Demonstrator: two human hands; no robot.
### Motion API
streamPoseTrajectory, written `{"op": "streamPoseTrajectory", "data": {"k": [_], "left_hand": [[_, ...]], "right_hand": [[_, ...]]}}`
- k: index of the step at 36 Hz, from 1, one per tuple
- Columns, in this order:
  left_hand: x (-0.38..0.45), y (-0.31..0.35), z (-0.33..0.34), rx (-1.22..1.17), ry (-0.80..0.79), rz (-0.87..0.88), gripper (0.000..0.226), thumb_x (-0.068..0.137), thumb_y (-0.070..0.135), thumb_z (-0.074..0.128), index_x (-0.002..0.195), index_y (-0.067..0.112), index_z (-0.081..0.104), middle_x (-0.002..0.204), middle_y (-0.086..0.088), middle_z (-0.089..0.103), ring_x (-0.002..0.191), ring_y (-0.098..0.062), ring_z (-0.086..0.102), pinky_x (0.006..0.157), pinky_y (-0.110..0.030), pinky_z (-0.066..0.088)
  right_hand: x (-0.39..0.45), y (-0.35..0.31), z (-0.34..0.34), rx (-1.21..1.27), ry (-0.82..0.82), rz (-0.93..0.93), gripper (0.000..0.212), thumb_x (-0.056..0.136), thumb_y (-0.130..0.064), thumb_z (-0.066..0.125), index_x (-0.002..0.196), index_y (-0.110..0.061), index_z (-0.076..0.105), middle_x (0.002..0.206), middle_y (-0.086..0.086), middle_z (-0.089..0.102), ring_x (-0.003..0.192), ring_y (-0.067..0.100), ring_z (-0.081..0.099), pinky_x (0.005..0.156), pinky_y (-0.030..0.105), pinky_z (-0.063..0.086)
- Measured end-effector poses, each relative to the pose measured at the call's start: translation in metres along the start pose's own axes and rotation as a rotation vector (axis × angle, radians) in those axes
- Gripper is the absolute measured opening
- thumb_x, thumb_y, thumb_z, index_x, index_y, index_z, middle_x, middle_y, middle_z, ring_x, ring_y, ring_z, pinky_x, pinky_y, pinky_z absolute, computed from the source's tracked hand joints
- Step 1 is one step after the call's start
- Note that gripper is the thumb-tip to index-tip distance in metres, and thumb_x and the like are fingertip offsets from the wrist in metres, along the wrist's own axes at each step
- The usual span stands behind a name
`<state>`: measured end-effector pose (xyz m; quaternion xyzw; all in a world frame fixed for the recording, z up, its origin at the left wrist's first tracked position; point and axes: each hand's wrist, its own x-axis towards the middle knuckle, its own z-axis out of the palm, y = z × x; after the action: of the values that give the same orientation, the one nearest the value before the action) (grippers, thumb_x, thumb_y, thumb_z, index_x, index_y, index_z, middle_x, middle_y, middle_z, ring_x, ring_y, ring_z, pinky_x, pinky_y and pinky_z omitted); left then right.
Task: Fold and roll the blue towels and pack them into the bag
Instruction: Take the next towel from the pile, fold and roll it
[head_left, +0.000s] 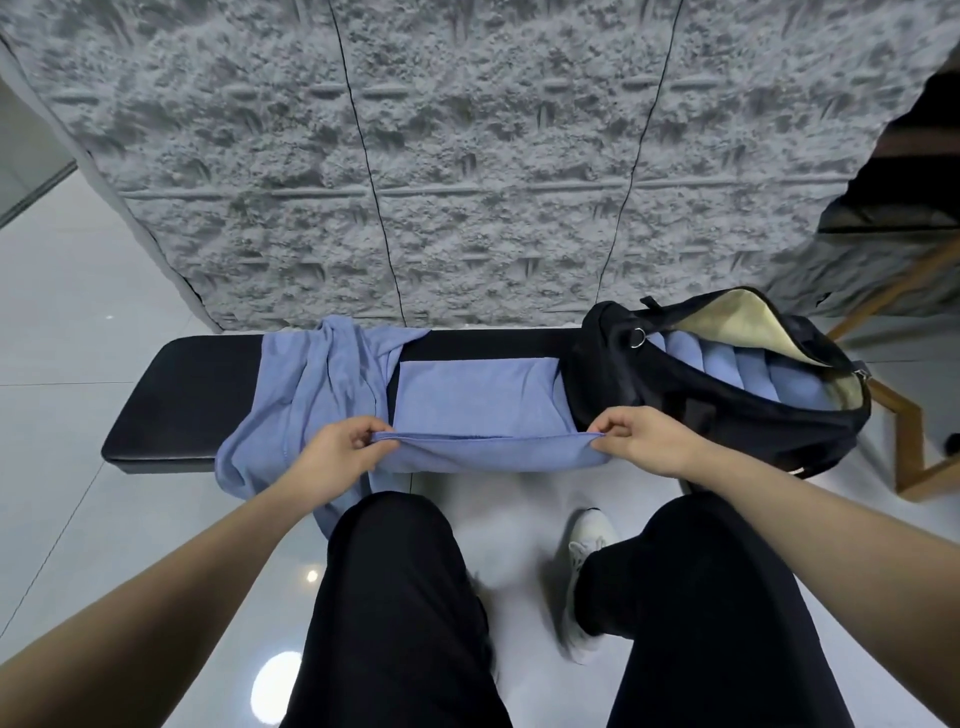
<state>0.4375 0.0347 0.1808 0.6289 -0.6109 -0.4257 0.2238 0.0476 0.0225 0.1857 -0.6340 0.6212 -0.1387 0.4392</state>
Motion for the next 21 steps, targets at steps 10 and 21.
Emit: {"op": "streamPoseTrajectory", "data": {"k": [10, 21], "left_hand": [[0.022, -0.004, 0.008, -0.117, 0.072, -0.045, 0.005, 0.093, 0.023, 0.065, 0.092, 0.020, 0.069, 0.078, -0.007, 0.059, 0.069, -0.015, 0.051, 0.069, -0.033, 0.048], [0.080, 0.001, 0.010, -0.245, 0.161, -0.037, 0.011, 0.094, 0.020, 0.063, 0.100, 0.012, 0.067, 0.086, -0.005, 0.068, 0.079, -0.013, 0.059, 0.071, -0.025, 0.044]], "right_hand": [[0.019, 0.004, 0.008, 0.046, 0.018, 0.036, 0.005, 0.092, -0.015, 0.062, 0.090, -0.016, 0.066, 0.073, 0.002, 0.062, 0.059, 0.004, 0.049, 0.059, 0.014, 0.040], [0.077, -0.006, 0.014, 0.265, 0.236, 0.161, 0.015, 0.080, -0.035, 0.053, 0.087, -0.024, 0.061, 0.096, 0.011, 0.069, 0.084, 0.026, 0.062, 0.091, 0.050, 0.051]]}}
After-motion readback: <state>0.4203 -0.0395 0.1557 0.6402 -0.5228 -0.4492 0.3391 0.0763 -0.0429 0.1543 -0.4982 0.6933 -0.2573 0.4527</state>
